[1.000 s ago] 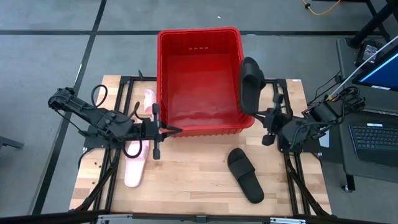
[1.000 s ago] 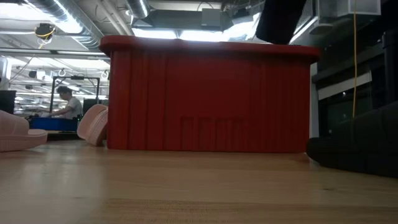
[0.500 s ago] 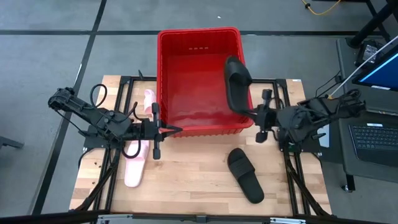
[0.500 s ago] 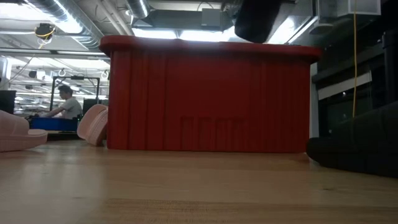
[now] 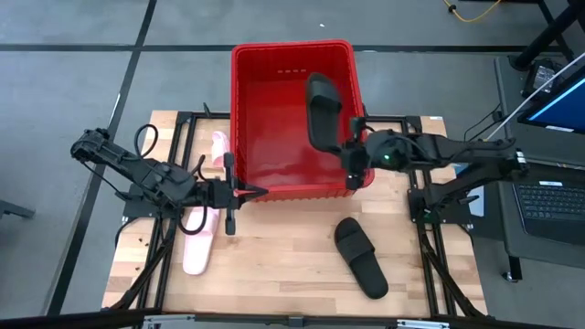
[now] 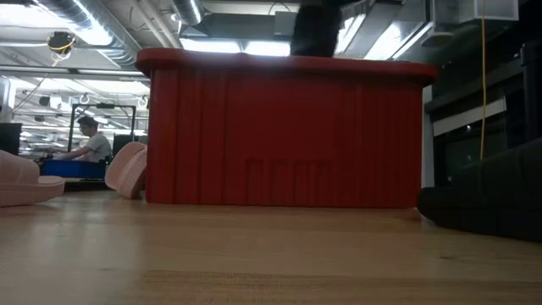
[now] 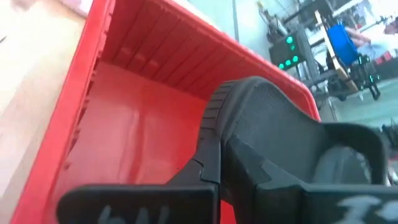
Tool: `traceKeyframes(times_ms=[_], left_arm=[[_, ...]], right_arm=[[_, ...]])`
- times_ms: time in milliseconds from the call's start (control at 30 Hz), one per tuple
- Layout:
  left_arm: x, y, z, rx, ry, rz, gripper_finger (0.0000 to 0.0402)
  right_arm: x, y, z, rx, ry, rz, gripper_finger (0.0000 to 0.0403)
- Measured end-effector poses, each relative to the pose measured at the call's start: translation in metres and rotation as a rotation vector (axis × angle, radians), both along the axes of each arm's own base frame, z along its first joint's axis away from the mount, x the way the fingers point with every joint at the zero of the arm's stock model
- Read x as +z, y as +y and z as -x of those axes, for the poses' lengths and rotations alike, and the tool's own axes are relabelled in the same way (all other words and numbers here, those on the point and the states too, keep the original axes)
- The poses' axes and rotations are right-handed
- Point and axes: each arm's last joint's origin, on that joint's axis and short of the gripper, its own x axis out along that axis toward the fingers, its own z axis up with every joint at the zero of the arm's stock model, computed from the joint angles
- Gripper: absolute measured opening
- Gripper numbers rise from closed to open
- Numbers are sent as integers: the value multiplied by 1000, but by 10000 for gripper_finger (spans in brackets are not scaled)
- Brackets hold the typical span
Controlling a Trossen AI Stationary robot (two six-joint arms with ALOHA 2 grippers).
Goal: Pick and place slides into bin
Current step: Put the top black slide in the red bin
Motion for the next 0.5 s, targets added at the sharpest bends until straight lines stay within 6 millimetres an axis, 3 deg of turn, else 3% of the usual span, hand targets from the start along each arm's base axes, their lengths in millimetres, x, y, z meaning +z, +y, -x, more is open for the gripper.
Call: traceKeyframes(times_ms=[267, 500], left_arm=[[-3, 0, 0, -5, 39, -57, 1], [-3, 1, 0, 15, 48, -118, 1]], right_arm=[[-4, -31, -17, -15, -8, 2, 12], [21, -58, -21, 26, -15, 25, 12]])
